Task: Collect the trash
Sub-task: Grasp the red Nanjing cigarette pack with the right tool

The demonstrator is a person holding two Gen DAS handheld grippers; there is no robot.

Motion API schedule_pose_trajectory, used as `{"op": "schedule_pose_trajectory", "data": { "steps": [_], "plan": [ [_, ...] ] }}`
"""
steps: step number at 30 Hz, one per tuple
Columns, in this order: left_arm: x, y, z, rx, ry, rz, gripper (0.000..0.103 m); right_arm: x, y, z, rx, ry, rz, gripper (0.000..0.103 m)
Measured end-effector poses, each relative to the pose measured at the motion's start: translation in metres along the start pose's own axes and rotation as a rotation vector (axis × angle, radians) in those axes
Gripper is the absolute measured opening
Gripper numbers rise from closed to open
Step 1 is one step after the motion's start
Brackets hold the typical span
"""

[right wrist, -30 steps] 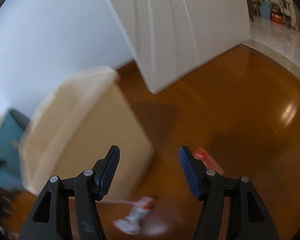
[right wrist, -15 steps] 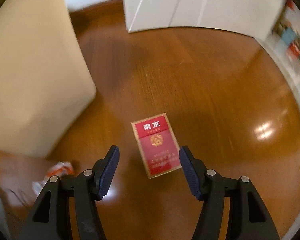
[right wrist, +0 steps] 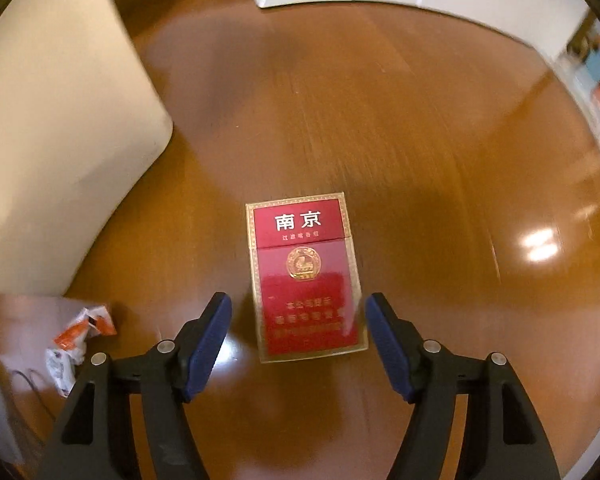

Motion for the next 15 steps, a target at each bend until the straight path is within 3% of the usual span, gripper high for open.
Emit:
{"op": "schedule_pose_trajectory", "data": {
  "steps": [3,4,6,10,12,15],
  "plan": [
    [0.007,0.0,0.003,0.007,0.021,-0.003,0.08,-0.002,0.016,-0.001,-0.076,-0.003,0.009,0.071],
    [0.01,-0.001,0.005,0.017,0.034,-0.002,0.08,-0.003,0.017,-0.001,-0.081,-0.007,0.019,0.062],
    [0.013,0.0,0.009,0.025,0.048,-0.003,0.08,-0.002,0.011,-0.005,-0.032,0.001,0.03,0.058],
    [0.027,0.02,0.021,0.02,0.09,-0.006,0.08,0.019,-0.021,-0.03,0.083,0.142,0.08,0.058],
    [0.041,0.037,0.03,0.025,0.126,-0.024,0.08,0.027,-0.046,-0.055,0.151,0.223,0.079,0.058],
    [0.054,0.078,0.052,-0.024,0.055,-0.085,0.08,0.046,-0.068,-0.105,0.191,0.346,0.08,0.058]
  ]
}}
Point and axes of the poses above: each gripper's, at about its wrist camera, not at the fingertips, and y roughly the way its jaws point, x to its right, z to its top, the point moved 1 cm from there along y, roughly the way its jaws point, and after that the axes turned 8 degrees about -y, right-handed, at the moved point
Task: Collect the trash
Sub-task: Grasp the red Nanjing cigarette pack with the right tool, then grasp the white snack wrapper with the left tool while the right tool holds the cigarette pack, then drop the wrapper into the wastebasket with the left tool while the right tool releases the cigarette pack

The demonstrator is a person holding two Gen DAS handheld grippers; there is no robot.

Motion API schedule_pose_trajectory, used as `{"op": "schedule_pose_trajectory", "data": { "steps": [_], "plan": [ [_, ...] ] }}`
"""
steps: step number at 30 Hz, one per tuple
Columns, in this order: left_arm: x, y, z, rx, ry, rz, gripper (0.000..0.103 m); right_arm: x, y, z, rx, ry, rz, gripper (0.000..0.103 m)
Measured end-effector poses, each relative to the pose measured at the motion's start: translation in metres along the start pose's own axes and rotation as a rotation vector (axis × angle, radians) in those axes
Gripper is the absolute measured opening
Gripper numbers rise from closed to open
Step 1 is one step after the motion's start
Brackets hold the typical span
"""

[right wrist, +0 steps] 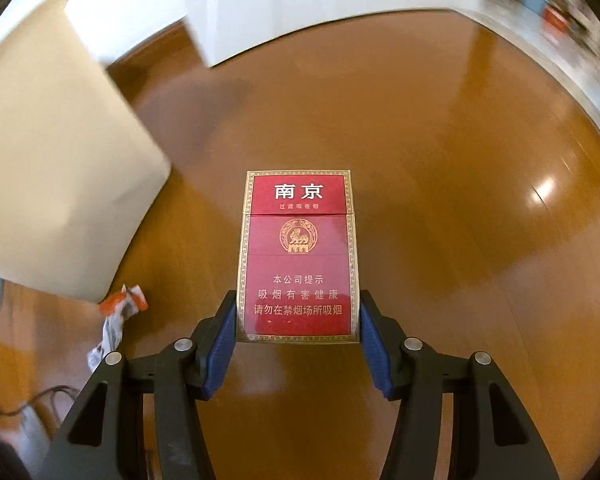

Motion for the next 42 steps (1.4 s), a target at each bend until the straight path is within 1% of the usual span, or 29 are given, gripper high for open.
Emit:
{"op": "schedule_pose_trajectory", "data": {
  "steps": [1,3,5,7,8,10,11,12,13,14,15,17,19,22,24,27,30,32,34,35,36,37,38,39,40,41,42],
  "plan": [
    [0.0,0.019,0.01,-0.02,-0.055,-0.023,0.08,0.011,-0.01,-0.012,0.016,0.047,0.012,0.058],
    [0.005,0.047,0.02,-0.034,-0.089,-0.033,0.08,0.023,-0.022,-0.029,0.029,0.101,0.034,0.058],
    [0.006,0.078,0.025,-0.076,-0.119,-0.017,0.08,0.026,-0.034,-0.044,0.045,0.113,0.045,0.058],
    [0.001,0.105,0.026,-0.113,-0.177,0.008,0.079,0.027,-0.043,-0.059,0.051,0.107,0.054,0.058],
    [-0.002,0.114,0.027,-0.126,-0.205,0.008,0.079,0.027,-0.047,-0.061,0.053,0.098,0.06,0.058],
    [-0.005,0.125,0.027,-0.134,-0.244,0.012,0.072,0.03,-0.057,-0.069,0.055,0.095,0.066,0.058],
    [-0.006,0.128,0.027,-0.133,-0.254,0.013,0.07,0.024,-0.063,-0.079,0.058,0.103,0.073,0.058],
    [-0.006,0.131,0.027,-0.137,-0.258,0.012,0.063,0.021,-0.064,-0.082,0.06,0.113,0.078,0.058],
    [-0.006,0.134,0.026,-0.147,-0.261,0.011,0.055,0.028,-0.071,-0.083,0.061,0.123,0.082,0.058],
    [-0.008,0.139,0.025,-0.168,-0.27,0.021,0.049,0.027,-0.075,-0.085,0.06,0.133,0.081,0.058],
    [-0.01,0.143,0.024,-0.185,-0.278,0.03,0.037,0.029,-0.076,-0.088,0.063,0.141,0.08,0.058],
    [-0.016,0.148,0.02,-0.191,-0.296,0.018,0.02,0.027,-0.078,-0.097,0.069,0.152,0.076,0.058],
    [-0.017,0.148,0.018,-0.194,-0.293,0.007,0.016,0.027,-0.079,-0.102,0.071,0.165,0.077,0.058],
    [-0.013,0.133,0.013,-0.14,-0.278,-0.03,0.013,0.029,-0.083,-0.109,0.077,0.188,0.082,0.058],
    [-0.002,0.101,0.011,-0.078,-0.258,-0.068,0.013,0.028,-0.086,-0.112,0.084,0.205,0.089,0.058],
    [0.011,0.031,0.012,0.038,-0.216,-0.151,0.013,0.027,-0.1,-0.111,0.12,0.241,0.097,0.058],
    [0.001,-0.049,0.026,0.177,-0.236,-0.212,0.013,0.026,-0.119,-0.107,0.173,0.27,0.104,0.058],
    [-0.019,-0.091,0.035,0.27,-0.257,-0.206,0.013,0.022,-0.134,-0.101,0.214,0.293,0.118,0.058],
    [-0.052,-0.128,0.041,0.366,-0.283,-0.152,0.014,0.014,-0.151,-0.092,0.256,0.306,0.13,0.058],
    [-0.076,-0.139,0.045,0.392,-0.311,-0.116,0.014,0.01,-0.159,-0.089,0.268,0.304,0.131,0.058],
    [-0.102,-0.141,0.05,0.384,-0.351,-0.089,0.014,0.005,-0.166,-0.083,0.274,0.299,0.132,0.058],
    [-0.119,-0.141,0.052,0.374,-0.393,-0.066,0.014,-0.003,-0.176,-0.076,0.276,0.285,0.137,0.058],
    [-0.146,-0.138,0.052,0.357,-0.462,-0.042,0.014,-0.011,-0.185,-0.07,0.271,0.265,0.139,0.058],
    [-0.163,-0.134,0.051,0.339,-0.489,-0.039,0.016,-0.02,-0.194,-0.063,0.264,0.236,0.138,0.058],
    [-0.178,-0.127,0.05,0.323,-0.495,-0.029,0.017,-0.03,-0.205,-0.054,0.261,0.201,0.134,0.058],
    [-0.192,-0.12,0.047,0.313,-0.498,0.0,0.019,-0.044,-0.219,-0.043,0.26,0.159,0.133,0.058],
    [-0.205,-0.114,0.042,0.292,-0.512,0.027,0.034,-0.056,-0.23,-0.033,0.26,0.123,0.137,0.058]
  ]
}}
Point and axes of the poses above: each gripper's, at about its wrist camera, not at the fingertips, and y roughly the way its jaws point, x to its right, z to its top, the point moved 1 cm from there along y, roughly the way its jaws point, and after that the axes turned 8 degrees about -y, right-handed, at the moved point
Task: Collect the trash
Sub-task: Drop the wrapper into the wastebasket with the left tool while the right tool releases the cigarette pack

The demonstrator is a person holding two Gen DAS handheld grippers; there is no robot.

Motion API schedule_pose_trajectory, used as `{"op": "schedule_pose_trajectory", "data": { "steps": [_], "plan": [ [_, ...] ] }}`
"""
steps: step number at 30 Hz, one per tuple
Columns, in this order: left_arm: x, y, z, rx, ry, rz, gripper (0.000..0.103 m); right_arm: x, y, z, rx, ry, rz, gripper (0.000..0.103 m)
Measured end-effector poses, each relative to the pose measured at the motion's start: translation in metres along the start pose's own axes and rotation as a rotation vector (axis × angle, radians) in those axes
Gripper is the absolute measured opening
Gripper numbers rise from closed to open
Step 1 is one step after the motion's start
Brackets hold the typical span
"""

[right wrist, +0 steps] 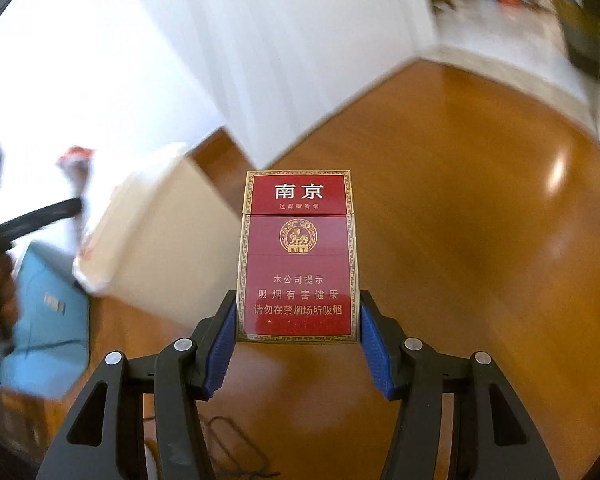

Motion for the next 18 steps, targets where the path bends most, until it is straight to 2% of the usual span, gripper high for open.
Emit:
{"op": "schedule_pose_trajectory", "data": {
  "steps": [1,2,3,4,5,8,11,15,18],
  "plan": [
    [-0.011,0.006,0.001,-0.017,-0.022,0.032,0.065,-0.012,-0.005,0.01,0.0,-0.025,0.004,0.058],
    [-0.03,0.001,0.005,-0.023,-0.075,0.044,0.078,-0.027,-0.01,0.022,0.003,-0.048,0.006,0.058],
    [-0.042,-0.007,0.006,-0.006,-0.125,0.017,0.08,-0.039,-0.015,0.036,0.011,-0.055,0.015,0.058],
    [-0.056,-0.018,0.007,0.004,-0.172,-0.035,0.08,-0.051,-0.02,0.047,0.019,-0.054,0.032,0.058],
    [-0.052,-0.029,0.003,-0.005,-0.173,-0.061,0.08,-0.067,-0.025,0.061,0.025,-0.058,0.054,0.058],
    [-0.059,-0.07,0.002,0.022,-0.135,-0.012,0.08,-0.104,-0.021,0.091,0.024,-0.046,0.085,0.058],
    [-0.086,-0.127,-0.012,0.031,-0.19,-0.053,0.08,-0.142,0.001,0.118,-0.012,-0.039,0.12,0.058],
    [-0.092,-0.194,-0.049,0.019,-0.212,-0.047,0.081,-0.193,0.047,0.14,-0.065,-0.107,0.071,0.058],
    [-0.084,-0.229,-0.069,0.046,-0.166,-0.066,0.081,-0.217,0.084,0.143,-0.109,-0.128,0.049,0.06]
  ]
}}
Point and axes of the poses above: each gripper's, at about its wrist camera, not at the fingertips, and y roughly the way its jaws point, x to its right, z to its top, the point moved 1 cm from there along y, roughly the way its jaws point, and after that the axes turned 8 degrees about -y, right-handed, at the moved point
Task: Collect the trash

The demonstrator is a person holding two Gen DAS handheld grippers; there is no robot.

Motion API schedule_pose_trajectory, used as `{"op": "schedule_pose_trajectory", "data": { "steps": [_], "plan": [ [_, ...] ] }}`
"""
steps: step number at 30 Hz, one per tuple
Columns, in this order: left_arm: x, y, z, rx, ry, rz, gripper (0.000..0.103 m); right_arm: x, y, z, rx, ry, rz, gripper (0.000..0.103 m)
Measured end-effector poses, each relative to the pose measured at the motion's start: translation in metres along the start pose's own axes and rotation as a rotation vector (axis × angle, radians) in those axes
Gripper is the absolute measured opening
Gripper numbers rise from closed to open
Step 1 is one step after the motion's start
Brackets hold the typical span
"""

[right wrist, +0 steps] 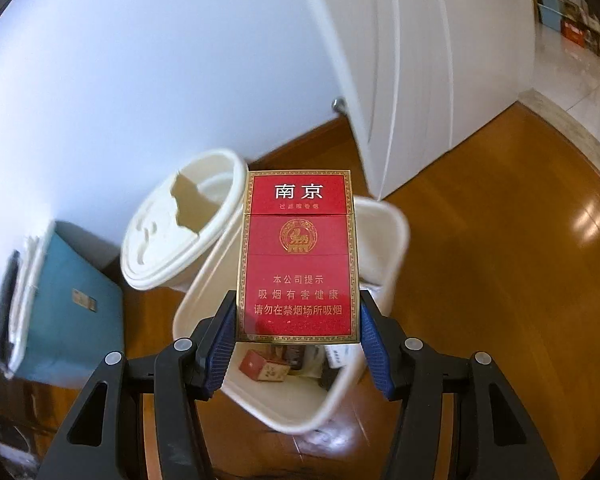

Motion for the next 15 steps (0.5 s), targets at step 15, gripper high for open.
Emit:
{"op": "schedule_pose_trajectory", "data": {
  "steps": [15],
  "plan": [
    [-0.015,-0.151,-0.043,0.226,-0.031,0.153,0.082,-0.155,-0.177,-0.056,0.083,-0.325,-0.389,0.096]
  ]
}}
Point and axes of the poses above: each gripper's, at about its wrist camera, not at the fingertips, and y roughly the way its jaws point, x to its right, z to its top, the point moved 1 cm from there along y, roughly the way its jaws point, and after that the axes turned 8 degrees about -y, right-handed, at the moved point
